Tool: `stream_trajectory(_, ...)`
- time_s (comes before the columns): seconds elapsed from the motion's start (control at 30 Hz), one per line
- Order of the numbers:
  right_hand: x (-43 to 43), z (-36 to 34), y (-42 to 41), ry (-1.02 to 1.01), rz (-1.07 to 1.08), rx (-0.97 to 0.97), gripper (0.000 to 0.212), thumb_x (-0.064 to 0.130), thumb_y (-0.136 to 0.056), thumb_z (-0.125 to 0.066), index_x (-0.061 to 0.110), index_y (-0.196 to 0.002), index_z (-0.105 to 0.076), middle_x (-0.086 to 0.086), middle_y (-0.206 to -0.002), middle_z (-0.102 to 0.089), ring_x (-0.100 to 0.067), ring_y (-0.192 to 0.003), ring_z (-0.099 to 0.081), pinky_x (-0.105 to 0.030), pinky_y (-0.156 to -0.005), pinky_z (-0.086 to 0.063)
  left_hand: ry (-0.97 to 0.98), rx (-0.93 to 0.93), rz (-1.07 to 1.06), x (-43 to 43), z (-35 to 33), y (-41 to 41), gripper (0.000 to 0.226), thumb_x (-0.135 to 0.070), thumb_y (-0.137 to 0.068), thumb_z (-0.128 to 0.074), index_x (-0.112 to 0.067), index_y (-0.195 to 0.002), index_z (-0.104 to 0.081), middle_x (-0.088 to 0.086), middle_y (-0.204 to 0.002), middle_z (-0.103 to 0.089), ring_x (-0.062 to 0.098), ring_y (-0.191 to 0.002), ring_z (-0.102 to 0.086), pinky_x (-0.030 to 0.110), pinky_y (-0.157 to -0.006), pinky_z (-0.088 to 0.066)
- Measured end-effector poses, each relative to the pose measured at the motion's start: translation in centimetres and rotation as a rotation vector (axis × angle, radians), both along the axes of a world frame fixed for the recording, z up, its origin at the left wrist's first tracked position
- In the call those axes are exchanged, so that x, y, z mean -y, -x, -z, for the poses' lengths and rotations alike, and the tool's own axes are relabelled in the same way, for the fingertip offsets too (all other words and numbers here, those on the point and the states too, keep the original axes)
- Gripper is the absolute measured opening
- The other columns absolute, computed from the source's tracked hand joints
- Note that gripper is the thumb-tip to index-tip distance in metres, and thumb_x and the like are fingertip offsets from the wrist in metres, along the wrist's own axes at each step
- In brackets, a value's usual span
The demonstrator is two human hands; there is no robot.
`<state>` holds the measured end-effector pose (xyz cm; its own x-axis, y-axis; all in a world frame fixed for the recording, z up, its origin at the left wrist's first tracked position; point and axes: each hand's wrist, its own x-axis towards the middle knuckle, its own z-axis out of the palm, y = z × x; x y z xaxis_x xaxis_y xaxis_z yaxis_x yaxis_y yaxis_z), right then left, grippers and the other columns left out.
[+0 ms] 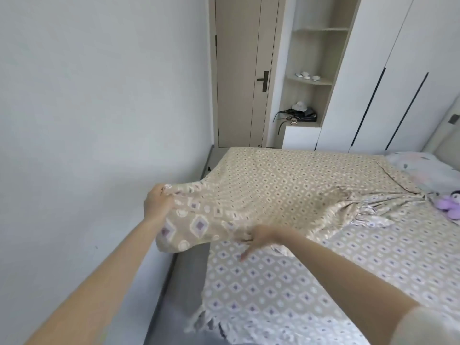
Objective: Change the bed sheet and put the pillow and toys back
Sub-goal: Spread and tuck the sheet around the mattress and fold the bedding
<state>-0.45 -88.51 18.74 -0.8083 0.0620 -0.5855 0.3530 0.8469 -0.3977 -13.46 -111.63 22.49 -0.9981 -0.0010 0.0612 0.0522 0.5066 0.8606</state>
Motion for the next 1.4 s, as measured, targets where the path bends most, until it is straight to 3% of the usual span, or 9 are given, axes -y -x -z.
stream_trajectory(0.13, -2.0, 1.0, 0.8, -0.354, 0.037, -0.093, 0.017, 0.025, -0.094, -0.058, 0.008, -0.092, -0.059, -0.015, -0.104, -0.064, -0.024, -0.089, -0.058, -0.029, -0.075, -0.046, -0.129, -0.068, -0.178, 1.7, -1.8, 1.7, 0.023, -0.008, -0.089, -0.05, -0.007, -0.107, -0.063, 0.011, -0.112, -0.064, 0.032, -0.107, -0.056, 0.034, -0.086, -0.042)
stream_trajectory(0.3, -3.5, 0.5, 1.9, -0.206, 0.213, -0.318, 0.017, 0.014, -0.097, -0.038, 0.01, -0.086, -0.05, -0.01, -0.086, -0.056, -0.021, -0.078, -0.052, -0.028, -0.062, -0.038, -0.082, -0.191, -0.233, 2.9, -2.0, 1.8, 0.029, -0.001, -0.084, -0.053, -0.013, -0.111, -0.053, 0.01, -0.096, -0.06, 0.028, -0.089, -0.055, 0.03, -0.072, -0.039)
stream_trajectory(0.5, -0.4, 0.9, 3.1, -0.057, 0.146, -0.29, 0.034, 0.032, -0.099, -0.043, 0.009, -0.079, -0.059, -0.007, -0.08, -0.06, -0.021, -0.078, -0.053, -0.028, -0.064, -0.041, 0.592, -0.305, 0.007, 4.1, 0.2, 2.0, 0.032, -0.004, -0.082, -0.052, -0.032, -0.075, -0.066, 0.004, -0.1, -0.048, 0.03, -0.086, -0.059, 0.033, -0.069, -0.046)
stream_trajectory(0.67, 1.1, 2.5, 3.1, 0.148, 0.216, -0.246, 0.03, 0.027, -0.097, -0.048, 0.003, -0.08, -0.056, -0.007, -0.08, -0.054, -0.018, -0.073, -0.045, -0.028, -0.064, -0.035, 1.05, 0.069, 0.263, 3.9, 4.1, 0.6, 0.041, -0.049, -0.084, -0.05, -0.03, -0.12, -0.058, 0.01, -0.142, -0.016, 0.03, -0.126, -0.023, 0.035, -0.101, -0.03)
stream_trajectory(0.8, 1.5, 3.8, 2.5, 0.315, 0.279, -0.199, 0.017, 0.009, -0.089, -0.049, 0.0, -0.088, -0.064, -0.007, -0.087, -0.06, -0.019, -0.08, -0.052, -0.038, -0.078, -0.045, 0.844, 0.503, 0.494, 3.5, 8.4, -1.5, 0.097, -0.089, -0.062, -0.046, -0.048, -0.146, -0.017, 0.002, -0.157, 0.022, 0.032, -0.143, 0.01, 0.047, -0.113, -0.007)
stream_trajectory(0.9, 2.1, 4.6, 2.1, 0.304, 0.285, -0.183, 0.022, 0.005, -0.088, -0.042, 0.0, -0.072, -0.056, -0.014, -0.075, -0.058, -0.028, -0.071, -0.053, -0.035, -0.071, -0.046, 0.74, 0.573, 0.72, 2.5, 12.1, -3.7, 0.142, -0.087, -0.04, -0.066, -0.039, -0.149, 0.01, 0.009, -0.159, 0.011, 0.031, -0.145, 0.015, 0.055, -0.117, -0.003)
stream_trajectory(1.13, 2.3, 5.5, 1.9, 0.294, 0.264, -0.217, 0.032, 0.002, -0.088, -0.037, 0.018, -0.061, -0.027, 0.0, -0.06, -0.026, -0.014, -0.056, -0.022, -0.03, -0.055, -0.017, 0.343, 0.327, 0.541, -2.6, 17.9, -8.4, 0.103, -0.057, -0.07, -0.071, -0.034, -0.15, -0.011, -0.005, -0.146, -0.04, 0.02, -0.131, -0.043, 0.035, -0.102, -0.042)
stream_trajectory(1.23, 2.0, 5.5, 1.9, 0.277, 0.284, -0.233, 0.03, 0.001, -0.089, -0.039, 0.015, -0.063, -0.032, -0.001, -0.062, -0.029, -0.015, -0.058, -0.026, -0.031, -0.057, -0.019, 0.269, 0.332, 0.45, -3.3, 18.3, -7.9, 0.085, -0.047, -0.077, -0.07, -0.031, -0.147, -0.024, -0.003, -0.146, -0.039, 0.019, -0.132, -0.04, 0.039, -0.104, -0.041)
stream_trajectory(1.4, 1.8, 5.3, 2.1, 0.248, 0.308, -0.261, 0.03, 0.002, -0.09, -0.043, 0.012, -0.062, -0.037, -0.001, -0.06, -0.034, -0.014, -0.058, -0.03, -0.03, -0.058, -0.023, 0.32, 0.499, 0.731, -4.6, 18.4, -7.8, 0.118, -0.048, -0.059, -0.085, -0.023, -0.15, -0.014, -0.001, -0.153, -0.026, 0.022, -0.139, -0.03, 0.032, -0.106, -0.034)
